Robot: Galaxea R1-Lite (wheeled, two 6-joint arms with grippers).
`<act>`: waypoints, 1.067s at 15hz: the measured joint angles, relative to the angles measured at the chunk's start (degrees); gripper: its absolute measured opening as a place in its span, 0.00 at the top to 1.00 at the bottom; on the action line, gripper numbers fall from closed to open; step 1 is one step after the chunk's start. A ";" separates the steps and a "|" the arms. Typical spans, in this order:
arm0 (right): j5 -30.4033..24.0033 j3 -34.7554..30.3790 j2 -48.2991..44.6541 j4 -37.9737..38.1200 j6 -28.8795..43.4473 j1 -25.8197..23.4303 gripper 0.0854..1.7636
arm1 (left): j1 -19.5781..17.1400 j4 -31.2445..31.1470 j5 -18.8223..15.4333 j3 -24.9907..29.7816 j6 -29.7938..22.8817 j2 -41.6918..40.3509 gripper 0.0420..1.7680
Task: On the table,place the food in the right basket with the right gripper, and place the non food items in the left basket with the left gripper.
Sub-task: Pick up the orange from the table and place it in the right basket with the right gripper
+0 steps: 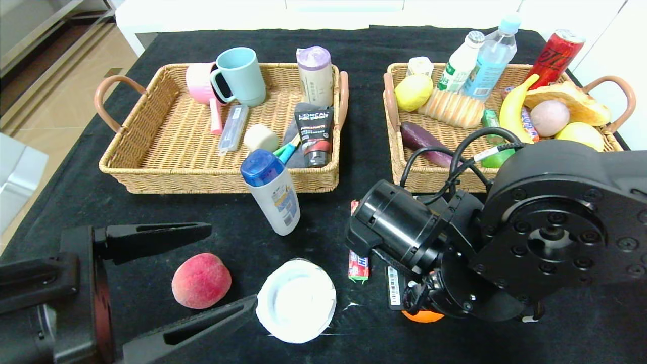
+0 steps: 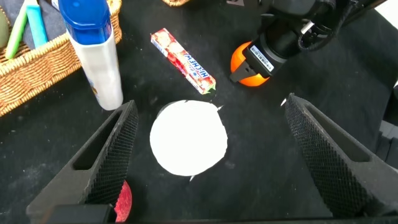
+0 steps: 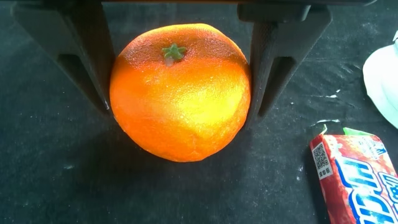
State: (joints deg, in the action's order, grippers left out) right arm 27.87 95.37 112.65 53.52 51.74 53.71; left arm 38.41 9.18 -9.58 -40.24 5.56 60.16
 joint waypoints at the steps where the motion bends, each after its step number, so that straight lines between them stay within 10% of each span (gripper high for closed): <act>1: 0.02 0.00 -0.06 0.04 -0.06 -0.02 0.31 | 0.00 0.00 -0.01 0.09 0.02 0.01 0.03; 16: 6.28 1.96 -7.63 -3.13 -19.54 -6.58 0.31 | -0.05 0.32 -0.50 0.22 0.66 -1.06 0.03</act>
State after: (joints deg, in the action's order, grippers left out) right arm 34.15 97.33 105.02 50.38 32.20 47.13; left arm 38.36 9.50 -10.08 -40.02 6.22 59.10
